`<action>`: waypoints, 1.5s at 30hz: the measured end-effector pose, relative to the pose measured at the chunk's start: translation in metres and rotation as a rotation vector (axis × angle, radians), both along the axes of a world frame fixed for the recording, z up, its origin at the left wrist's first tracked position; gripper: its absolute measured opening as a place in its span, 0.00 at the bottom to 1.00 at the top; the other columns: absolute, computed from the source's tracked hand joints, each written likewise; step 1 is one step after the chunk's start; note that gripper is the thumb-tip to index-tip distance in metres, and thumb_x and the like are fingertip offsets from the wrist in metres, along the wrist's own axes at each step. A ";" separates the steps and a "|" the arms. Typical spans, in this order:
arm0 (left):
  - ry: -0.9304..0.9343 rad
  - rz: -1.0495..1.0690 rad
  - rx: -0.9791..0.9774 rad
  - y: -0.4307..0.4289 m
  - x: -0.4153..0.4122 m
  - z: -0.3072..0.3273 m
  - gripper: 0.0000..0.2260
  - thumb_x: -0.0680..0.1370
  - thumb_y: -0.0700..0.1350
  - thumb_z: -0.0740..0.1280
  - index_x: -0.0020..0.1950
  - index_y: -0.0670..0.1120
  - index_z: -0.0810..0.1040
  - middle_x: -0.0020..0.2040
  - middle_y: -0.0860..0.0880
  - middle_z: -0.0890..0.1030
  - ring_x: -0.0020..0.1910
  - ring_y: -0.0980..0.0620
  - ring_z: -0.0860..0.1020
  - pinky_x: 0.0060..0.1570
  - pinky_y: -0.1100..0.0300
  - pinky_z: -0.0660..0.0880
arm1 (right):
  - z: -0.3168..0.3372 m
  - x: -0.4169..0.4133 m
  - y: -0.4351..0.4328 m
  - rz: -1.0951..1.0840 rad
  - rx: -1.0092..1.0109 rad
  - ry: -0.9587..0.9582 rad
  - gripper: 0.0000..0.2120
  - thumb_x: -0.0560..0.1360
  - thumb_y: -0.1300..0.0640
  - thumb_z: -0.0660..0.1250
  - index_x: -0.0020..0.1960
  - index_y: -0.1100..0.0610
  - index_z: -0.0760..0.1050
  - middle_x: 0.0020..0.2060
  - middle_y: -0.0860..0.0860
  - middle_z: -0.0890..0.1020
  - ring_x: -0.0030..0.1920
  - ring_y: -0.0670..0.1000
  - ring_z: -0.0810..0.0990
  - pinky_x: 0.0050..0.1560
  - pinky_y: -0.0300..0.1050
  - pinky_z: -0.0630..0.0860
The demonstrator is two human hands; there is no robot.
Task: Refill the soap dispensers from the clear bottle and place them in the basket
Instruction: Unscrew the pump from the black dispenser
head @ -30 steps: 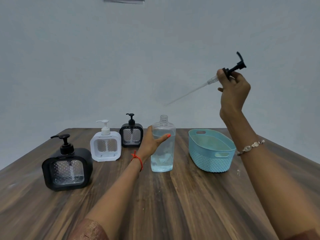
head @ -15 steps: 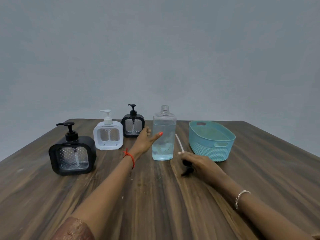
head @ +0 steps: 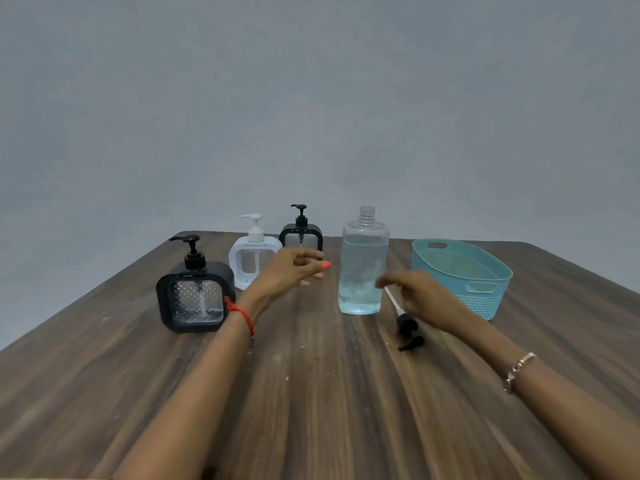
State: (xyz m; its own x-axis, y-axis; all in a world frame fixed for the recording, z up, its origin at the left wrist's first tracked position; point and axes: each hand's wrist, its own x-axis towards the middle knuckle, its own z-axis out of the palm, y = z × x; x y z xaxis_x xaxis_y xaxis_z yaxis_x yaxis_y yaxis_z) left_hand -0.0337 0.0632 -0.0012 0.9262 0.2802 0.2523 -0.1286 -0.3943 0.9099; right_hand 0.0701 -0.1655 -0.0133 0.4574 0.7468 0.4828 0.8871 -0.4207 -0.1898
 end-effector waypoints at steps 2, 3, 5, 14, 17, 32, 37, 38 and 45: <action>-0.115 0.032 -0.023 0.012 -0.025 0.015 0.11 0.74 0.44 0.70 0.55 0.45 0.79 0.47 0.48 0.84 0.45 0.55 0.83 0.49 0.59 0.78 | 0.019 -0.025 0.029 0.118 0.135 0.068 0.19 0.68 0.76 0.59 0.52 0.61 0.80 0.48 0.51 0.84 0.48 0.40 0.80 0.48 0.22 0.68; -0.187 0.064 -0.041 0.019 -0.039 0.021 0.08 0.74 0.43 0.70 0.53 0.47 0.80 0.45 0.48 0.84 0.44 0.54 0.83 0.49 0.60 0.78 | 0.025 -0.037 0.045 0.155 0.171 0.107 0.18 0.69 0.76 0.58 0.52 0.63 0.79 0.47 0.51 0.83 0.47 0.36 0.78 0.47 0.20 0.68; -0.356 0.152 -0.090 0.035 -0.064 0.029 0.06 0.74 0.40 0.69 0.49 0.49 0.81 0.41 0.50 0.85 0.41 0.54 0.83 0.46 0.62 0.79 | 0.031 -0.055 0.082 0.200 0.202 0.201 0.16 0.70 0.74 0.59 0.54 0.65 0.77 0.49 0.54 0.83 0.49 0.40 0.80 0.46 0.20 0.69; -0.535 0.639 -0.038 0.110 -0.118 -0.004 0.16 0.71 0.42 0.73 0.57 0.45 0.75 0.54 0.49 0.78 0.51 0.56 0.76 0.48 0.70 0.73 | 0.013 -0.095 0.210 0.209 0.068 0.548 0.36 0.69 0.50 0.73 0.70 0.60 0.62 0.67 0.55 0.70 0.65 0.54 0.71 0.61 0.45 0.70; -0.264 0.643 -0.055 0.130 -0.119 -0.022 0.27 0.70 0.47 0.74 0.66 0.45 0.69 0.63 0.49 0.72 0.60 0.53 0.71 0.55 0.61 0.69 | 0.003 -0.101 0.235 0.204 0.080 0.611 0.36 0.69 0.54 0.74 0.70 0.62 0.61 0.66 0.57 0.70 0.65 0.56 0.70 0.62 0.46 0.69; -0.013 0.344 -0.159 0.116 -0.077 -0.042 0.20 0.69 0.32 0.72 0.55 0.45 0.67 0.44 0.51 0.75 0.41 0.57 0.74 0.35 0.72 0.73 | 0.014 -0.081 0.208 0.092 0.172 0.631 0.25 0.70 0.63 0.72 0.65 0.61 0.71 0.62 0.58 0.74 0.61 0.54 0.74 0.55 0.42 0.70; 0.013 0.186 -0.165 0.089 -0.047 -0.043 0.25 0.65 0.38 0.77 0.59 0.42 0.71 0.51 0.46 0.80 0.49 0.50 0.79 0.50 0.58 0.77 | 0.027 -0.068 0.172 0.073 0.176 0.580 0.20 0.68 0.51 0.74 0.57 0.58 0.77 0.50 0.53 0.79 0.52 0.51 0.78 0.54 0.46 0.72; 0.011 0.155 -0.165 0.081 -0.041 -0.043 0.27 0.65 0.39 0.77 0.60 0.42 0.71 0.52 0.45 0.80 0.50 0.49 0.80 0.52 0.56 0.77 | 0.026 -0.065 0.168 0.057 0.213 0.567 0.18 0.67 0.48 0.74 0.52 0.57 0.79 0.47 0.51 0.81 0.50 0.50 0.79 0.51 0.45 0.73; 0.009 0.025 -0.196 0.048 -0.024 -0.049 0.24 0.66 0.34 0.75 0.60 0.43 0.72 0.52 0.45 0.81 0.51 0.49 0.80 0.52 0.57 0.77 | 0.016 -0.055 0.141 0.001 0.346 0.516 0.25 0.66 0.54 0.76 0.25 0.53 0.59 0.23 0.48 0.62 0.27 0.47 0.61 0.36 0.44 0.59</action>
State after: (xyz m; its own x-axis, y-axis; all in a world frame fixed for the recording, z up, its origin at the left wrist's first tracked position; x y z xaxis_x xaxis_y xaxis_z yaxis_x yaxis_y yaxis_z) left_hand -0.0575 0.1115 -0.0500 0.9202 0.3465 0.1824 -0.1125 -0.2122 0.9707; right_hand 0.0155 -0.0241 0.0027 0.6960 0.5870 0.4135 0.6447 -0.2573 -0.7199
